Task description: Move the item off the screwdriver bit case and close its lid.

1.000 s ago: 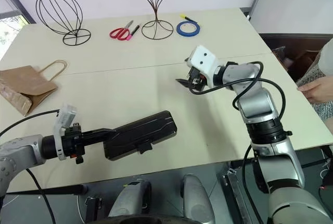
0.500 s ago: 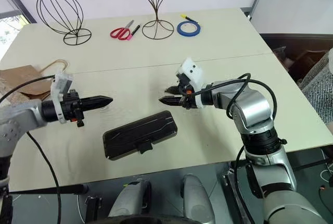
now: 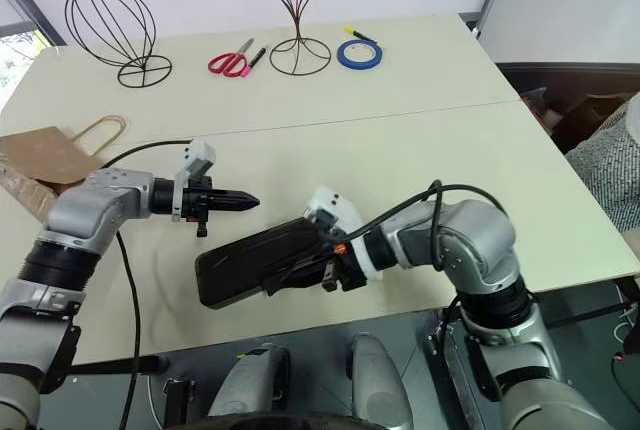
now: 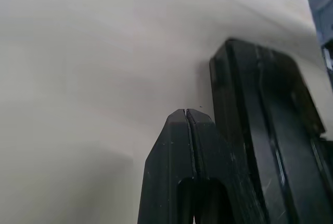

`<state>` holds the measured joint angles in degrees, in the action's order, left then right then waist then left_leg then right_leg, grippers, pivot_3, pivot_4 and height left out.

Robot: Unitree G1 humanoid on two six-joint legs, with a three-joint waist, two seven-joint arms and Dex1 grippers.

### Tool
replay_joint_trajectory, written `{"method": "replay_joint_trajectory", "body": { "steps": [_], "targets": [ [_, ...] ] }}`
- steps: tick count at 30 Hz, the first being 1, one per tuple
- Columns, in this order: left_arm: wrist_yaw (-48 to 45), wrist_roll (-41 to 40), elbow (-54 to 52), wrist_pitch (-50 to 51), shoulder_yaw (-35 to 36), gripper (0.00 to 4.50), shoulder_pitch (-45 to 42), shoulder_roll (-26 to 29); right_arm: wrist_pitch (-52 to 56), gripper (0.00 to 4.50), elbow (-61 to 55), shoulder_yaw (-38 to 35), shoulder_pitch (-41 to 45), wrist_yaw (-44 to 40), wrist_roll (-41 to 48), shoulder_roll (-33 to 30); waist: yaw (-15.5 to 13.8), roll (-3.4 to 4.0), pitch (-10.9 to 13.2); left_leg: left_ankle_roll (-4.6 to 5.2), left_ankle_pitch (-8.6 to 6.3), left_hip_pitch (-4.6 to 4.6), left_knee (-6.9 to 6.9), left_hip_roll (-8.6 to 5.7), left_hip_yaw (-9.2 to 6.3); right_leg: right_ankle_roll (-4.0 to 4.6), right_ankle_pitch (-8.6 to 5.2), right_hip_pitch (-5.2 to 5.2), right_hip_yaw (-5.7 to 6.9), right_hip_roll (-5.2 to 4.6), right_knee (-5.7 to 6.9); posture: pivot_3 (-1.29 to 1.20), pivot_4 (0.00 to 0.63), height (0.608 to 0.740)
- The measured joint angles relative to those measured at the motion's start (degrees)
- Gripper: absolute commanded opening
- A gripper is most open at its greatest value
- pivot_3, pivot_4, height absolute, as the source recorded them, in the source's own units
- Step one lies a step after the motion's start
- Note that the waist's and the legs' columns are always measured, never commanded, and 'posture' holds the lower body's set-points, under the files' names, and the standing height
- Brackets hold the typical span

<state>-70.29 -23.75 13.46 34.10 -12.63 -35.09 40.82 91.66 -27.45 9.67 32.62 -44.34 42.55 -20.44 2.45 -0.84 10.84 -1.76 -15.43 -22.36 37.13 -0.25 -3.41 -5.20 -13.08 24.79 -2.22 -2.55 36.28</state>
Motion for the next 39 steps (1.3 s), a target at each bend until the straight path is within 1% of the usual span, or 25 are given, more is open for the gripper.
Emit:
{"method": "replay_joint_trajectory", "body": {
  "steps": [6, 10, 14, 20, 27, 34, 39],
  "targets": [
    [-2.1, 3.4, 1.8, -2.3, -1.9, 0.00, 0.0, -1.8, 0.4, 0.02, 2.8, -0.1, -1.9, 11.9, 2.3, 7.8, -0.1, 0.00, 0.0, 0.00, 0.00, -0.04, 0.02, -0.01, -0.01, -0.01, 0.00, 0.01, 0.00, -0.03, 0.00, 0.00, 0.150, 0.740],
    [-2.3, 5.3, 2.3, -3.8, -2.4, 0.00, 0.1, -2.9, 0.4, 0.02, 3.0, 0.0, -4.3, 18.1, 3.2, 8.7, -0.1, 0.00, 0.0, 0.00, 0.00, -0.05, 0.03, -0.02, -0.01, -0.02, 0.01, 0.01, 0.00, -0.05, 0.00, 0.00, 0.150, 0.740],
    [-2.3, 6.1, 2.1, -4.2, -2.3, 0.00, 0.1, -4.0, 0.4, 0.02, 2.9, 0.9, -6.0, 22.4, 3.8, 8.3, 0.0, 0.00, 0.0, 0.00, 0.00, -0.04, 0.02, -0.01, -0.02, -0.02, 0.01, 0.02, 0.00, -0.03, 0.02, 0.00, 0.150, 0.740],
    [-2.3, 7.1, 1.7, -4.3, -2.4, 0.00, 0.2, -5.3, 0.5, 0.02, 3.0, 1.9, -7.4, 27.3, 3.2, 8.2, 0.0, 0.00, 0.0, 0.00, 0.00, -0.03, 0.03, -0.01, -0.03, -0.02, 0.01, 0.02, 0.00, -0.01, 0.03, 0.00, 0.150, 0.740],
    [-2.6, 8.6, -0.9, -5.0, -2.5, 0.00, 2.1, -4.9, 0.5, 0.02, 2.8, 1.8, -8.6, 30.6, 3.2, 9.8, 0.0, -0.01, 0.0, 0.00, 0.00, -0.03, 0.02, 0.00, -0.03, -0.02, 0.01, 0.01, 0.00, -0.01, 0.03, 0.00, 0.150, 0.740],
    [-2.8, 11.1, -2.3, -8.1, -3.0, 0.00, 3.5, -4.4, 0.5, 0.02, -0.5, 1.0, -11.7, 35.3, 3.2, 12.2, 0.1, -0.01, 0.0, 0.01, 0.00, -0.02, 0.02, 0.01, -0.03, -0.02, 0.00, 0.02, 0.00, 0.00, 0.03, 0.00, 0.150, 0.740],
    [-2.9, 12.3, -2.3, -9.7, -3.3, 0.00, 3.4, -4.4, 0.5, 0.02, -2.6, 1.7, -12.4, 37.9, 2.3, 12.9, 0.1, -0.01, 0.0, 0.01, 0.00, -0.01, 0.02, 0.01, -0.04, -0.02, 0.00, 0.01, 0.00, 0.00, 0.04, 0.00, 0.150, 0.740]
  ]
}}
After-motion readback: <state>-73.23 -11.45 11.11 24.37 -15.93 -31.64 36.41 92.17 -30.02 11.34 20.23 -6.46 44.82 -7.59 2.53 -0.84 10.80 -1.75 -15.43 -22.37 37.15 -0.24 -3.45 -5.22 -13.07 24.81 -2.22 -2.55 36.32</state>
